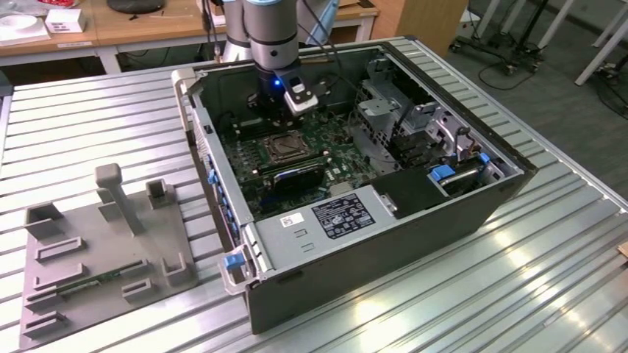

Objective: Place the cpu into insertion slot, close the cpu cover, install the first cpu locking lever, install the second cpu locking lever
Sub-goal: 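Install the first cpu locking lever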

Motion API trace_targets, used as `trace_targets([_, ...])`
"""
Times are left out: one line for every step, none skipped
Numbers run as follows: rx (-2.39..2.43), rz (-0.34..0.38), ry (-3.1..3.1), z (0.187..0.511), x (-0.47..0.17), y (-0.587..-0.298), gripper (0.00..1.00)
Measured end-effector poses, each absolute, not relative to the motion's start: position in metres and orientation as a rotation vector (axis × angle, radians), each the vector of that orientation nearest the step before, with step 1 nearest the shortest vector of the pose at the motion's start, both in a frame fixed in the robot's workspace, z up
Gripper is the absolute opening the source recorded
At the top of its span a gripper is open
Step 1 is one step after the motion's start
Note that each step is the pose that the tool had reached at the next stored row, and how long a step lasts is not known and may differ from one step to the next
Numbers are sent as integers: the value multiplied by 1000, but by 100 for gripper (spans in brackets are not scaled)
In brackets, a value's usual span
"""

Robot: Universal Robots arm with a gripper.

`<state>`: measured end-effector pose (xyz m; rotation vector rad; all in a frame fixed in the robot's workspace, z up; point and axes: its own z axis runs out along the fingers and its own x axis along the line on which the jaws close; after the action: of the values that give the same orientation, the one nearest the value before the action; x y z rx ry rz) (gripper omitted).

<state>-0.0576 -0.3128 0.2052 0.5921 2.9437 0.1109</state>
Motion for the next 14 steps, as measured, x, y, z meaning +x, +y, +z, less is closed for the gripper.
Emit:
trace_targets([586, 89, 2952, 205, -58, -313, 11])
trace_targets([580, 67, 2959, 205, -58, -313, 11])
trace_targets([574, 47, 2966, 205, -58, -313, 11])
trace_targets([568, 27, 2972, 205, -58, -313, 11])
trace_targets([561, 9, 2979, 205, -58, -313, 11])
trace_targets([554, -2, 2987, 205, -57, -313, 11])
trace_targets([547, -11, 2997, 205, -58, -313, 11])
trace_targets([536, -15, 3006, 205, -58, -313, 11])
trace_targets([525, -16, 3010, 205, -58, -313, 11])
trace_targets([521, -15, 3011, 205, -58, -313, 11])
trace_targets([521, -15, 3011, 205, -58, -313, 11])
trace_targets([521, -15, 3011, 205, -58, -313, 11])
trace_targets([516, -15, 3012, 205, -58, -313, 11])
trace_targets([498, -14, 3015, 205, -58, -313, 11])
